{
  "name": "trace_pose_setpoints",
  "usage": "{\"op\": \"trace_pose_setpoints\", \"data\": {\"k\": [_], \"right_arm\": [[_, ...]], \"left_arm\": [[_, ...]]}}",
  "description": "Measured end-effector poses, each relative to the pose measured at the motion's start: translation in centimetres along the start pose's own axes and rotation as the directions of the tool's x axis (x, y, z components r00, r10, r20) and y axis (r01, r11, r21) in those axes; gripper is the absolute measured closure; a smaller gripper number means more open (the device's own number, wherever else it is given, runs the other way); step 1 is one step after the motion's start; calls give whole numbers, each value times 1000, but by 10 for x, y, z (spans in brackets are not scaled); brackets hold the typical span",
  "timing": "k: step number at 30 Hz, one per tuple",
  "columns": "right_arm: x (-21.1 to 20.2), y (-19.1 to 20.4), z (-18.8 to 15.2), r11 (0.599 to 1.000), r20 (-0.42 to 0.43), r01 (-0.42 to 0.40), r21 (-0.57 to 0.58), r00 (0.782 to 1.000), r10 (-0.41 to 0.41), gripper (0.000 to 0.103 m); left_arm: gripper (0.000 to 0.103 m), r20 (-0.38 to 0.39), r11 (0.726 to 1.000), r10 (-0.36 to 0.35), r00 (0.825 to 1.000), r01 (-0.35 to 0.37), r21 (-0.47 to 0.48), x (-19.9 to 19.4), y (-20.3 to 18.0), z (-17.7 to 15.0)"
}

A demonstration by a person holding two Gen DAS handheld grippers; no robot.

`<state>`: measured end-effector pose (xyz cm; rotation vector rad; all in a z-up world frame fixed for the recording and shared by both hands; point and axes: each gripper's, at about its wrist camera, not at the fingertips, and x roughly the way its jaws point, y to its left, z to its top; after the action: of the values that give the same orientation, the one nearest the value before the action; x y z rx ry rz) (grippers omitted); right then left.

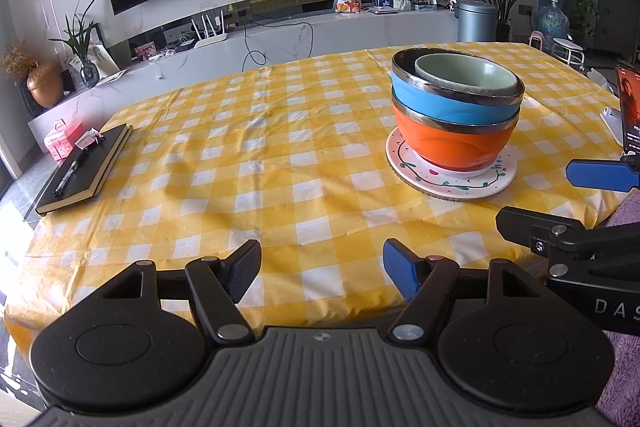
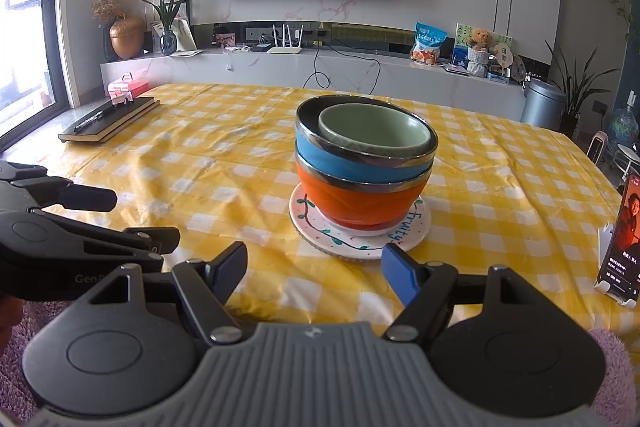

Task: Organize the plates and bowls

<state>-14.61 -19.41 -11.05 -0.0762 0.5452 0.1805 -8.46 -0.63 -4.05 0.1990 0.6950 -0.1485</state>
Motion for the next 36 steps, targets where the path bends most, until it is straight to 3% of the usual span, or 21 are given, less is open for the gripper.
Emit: {"op": "trace_pose_setpoints", "data": {"k": [36], "right_arm": [[0,2,0,1000,2,-2,-6,1000,2,29]], "left_arm": [[21,-8,1000,10,1000,-10,8,-2,1,0]]}}
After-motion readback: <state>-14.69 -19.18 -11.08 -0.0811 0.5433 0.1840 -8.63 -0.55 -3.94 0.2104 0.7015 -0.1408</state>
